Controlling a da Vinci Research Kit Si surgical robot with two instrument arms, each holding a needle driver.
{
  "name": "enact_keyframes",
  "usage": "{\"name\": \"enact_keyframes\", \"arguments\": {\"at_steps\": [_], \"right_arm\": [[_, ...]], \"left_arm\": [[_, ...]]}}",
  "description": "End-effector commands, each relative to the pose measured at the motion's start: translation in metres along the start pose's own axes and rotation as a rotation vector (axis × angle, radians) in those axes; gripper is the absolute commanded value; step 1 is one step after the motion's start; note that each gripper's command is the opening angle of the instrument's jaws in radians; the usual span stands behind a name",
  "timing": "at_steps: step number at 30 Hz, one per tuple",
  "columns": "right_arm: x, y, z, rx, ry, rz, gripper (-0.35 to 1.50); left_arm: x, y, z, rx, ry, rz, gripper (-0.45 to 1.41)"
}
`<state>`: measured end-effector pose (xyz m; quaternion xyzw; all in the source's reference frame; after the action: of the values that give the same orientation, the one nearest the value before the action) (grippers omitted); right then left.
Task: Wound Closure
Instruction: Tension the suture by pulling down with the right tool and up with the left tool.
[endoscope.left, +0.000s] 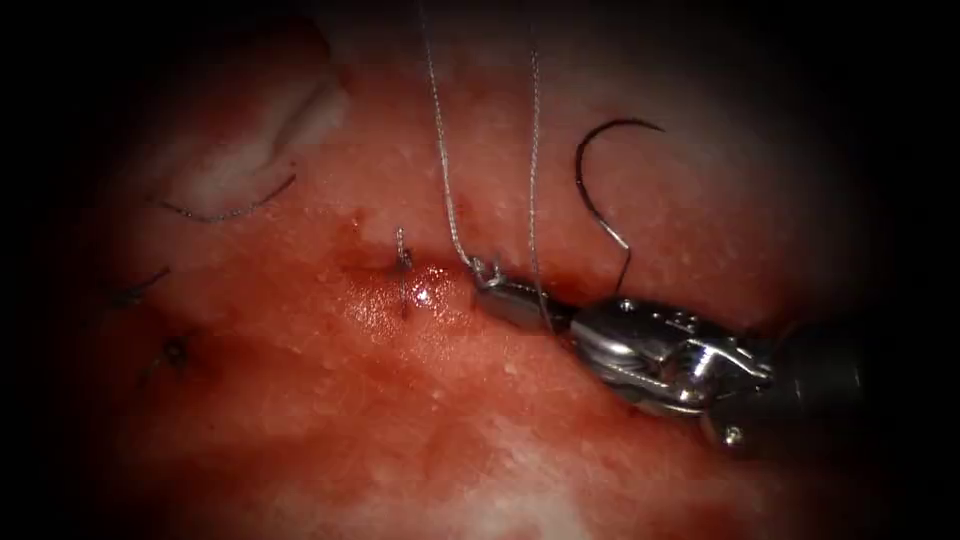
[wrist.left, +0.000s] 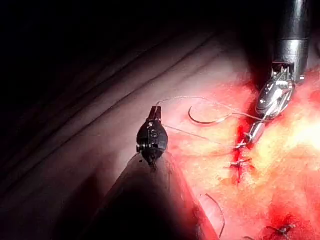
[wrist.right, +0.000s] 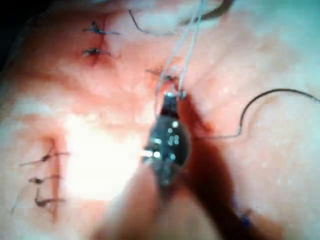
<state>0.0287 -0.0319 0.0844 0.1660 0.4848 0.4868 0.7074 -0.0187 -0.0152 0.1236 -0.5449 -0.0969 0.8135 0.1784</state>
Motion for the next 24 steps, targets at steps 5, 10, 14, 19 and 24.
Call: {"name": "enact_keyframes", "arguments": {"at_steps": [5,10,14,19,24], "right_arm": [[-0.0008,0.0001,0.0006,0.010,-0.001,-0.133,-0.35],[-0.0016,0.0000,0.0008,0.071,-0.010,-0.282,-0.35],[-0.0020,-0.0006,0.0008,0.125,-0.007,-0.427,-0.35],[-0.0022,-0.0013,0.0011,0.172,0.013,-0.657,-0.35],[-0.0022,-0.0012,0.0013,0.204,0.022,-0.831,-0.35]], "left_arm": [[0.0002,-0.0017,0.0022,0.010,-0.003,0.010,-0.45],[0.0008,-0.0033,0.0034,0.018,-0.012,0.021,-0.45],[0.0011,-0.0047,0.0042,0.026,-0.012,0.023,-0.45],[0.0014,-0.0060,0.0051,0.032,-0.018,0.020,-0.45],[0.0018,-0.0065,0.0061,0.029,-0.023,0.021,-0.45]]}}
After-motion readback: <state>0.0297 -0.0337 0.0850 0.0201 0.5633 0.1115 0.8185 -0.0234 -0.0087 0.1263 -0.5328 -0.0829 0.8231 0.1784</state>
